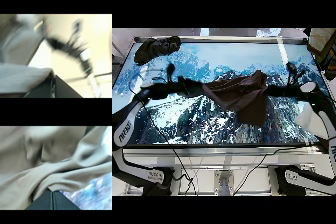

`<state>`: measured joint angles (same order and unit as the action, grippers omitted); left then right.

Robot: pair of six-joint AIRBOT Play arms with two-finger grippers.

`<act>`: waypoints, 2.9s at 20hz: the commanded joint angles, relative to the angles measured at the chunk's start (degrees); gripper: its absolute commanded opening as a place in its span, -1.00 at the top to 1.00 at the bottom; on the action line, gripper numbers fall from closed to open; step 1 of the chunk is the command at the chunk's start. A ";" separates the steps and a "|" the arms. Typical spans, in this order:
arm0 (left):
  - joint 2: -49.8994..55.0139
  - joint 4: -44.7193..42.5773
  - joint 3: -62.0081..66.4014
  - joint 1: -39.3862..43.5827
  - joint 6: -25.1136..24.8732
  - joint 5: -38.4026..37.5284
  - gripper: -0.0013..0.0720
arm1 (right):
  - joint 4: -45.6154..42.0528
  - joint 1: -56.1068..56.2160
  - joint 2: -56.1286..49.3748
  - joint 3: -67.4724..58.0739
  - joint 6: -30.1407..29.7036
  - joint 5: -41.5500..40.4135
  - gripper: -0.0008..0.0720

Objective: Fold the shirts.

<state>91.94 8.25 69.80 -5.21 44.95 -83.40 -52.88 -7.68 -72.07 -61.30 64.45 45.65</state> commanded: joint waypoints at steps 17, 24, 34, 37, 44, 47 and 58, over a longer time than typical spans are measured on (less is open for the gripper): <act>-14.10 -30.12 45.13 -10.32 20.68 0.07 0.94 | -6.12 -19.50 23.98 -21.11 -0.31 9.46 0.93; -27.82 -47.93 45.35 -6.49 26.58 -2.23 0.95 | -9.99 -19.41 26.86 -35.45 1.27 33.66 0.93; -34.03 -60.06 45.35 5.51 36.54 0.90 0.95 | -18.29 -19.45 33.35 -44.06 6.86 38.32 0.94; -26.43 -63.34 45.29 5.62 36.48 -1.14 0.95 | -20.28 -19.43 26.67 -42.60 8.26 39.10 0.94; -2.49 -63.39 45.29 5.62 29.00 -0.02 0.94 | -9.86 -17.38 1.40 -33.86 7.19 36.02 0.93; 5.25 -63.54 45.29 5.62 23.58 4.46 0.94 | -9.90 -13.46 -7.72 -31.17 5.16 28.35 0.93; 13.35 -64.04 45.29 5.57 22.03 18.88 0.93 | -11.30 -3.96 -18.56 -27.82 4.72 3.13 0.68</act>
<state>104.29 -55.66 115.04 0.38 67.37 -66.22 -63.92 -12.97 -89.47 -89.36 69.19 54.35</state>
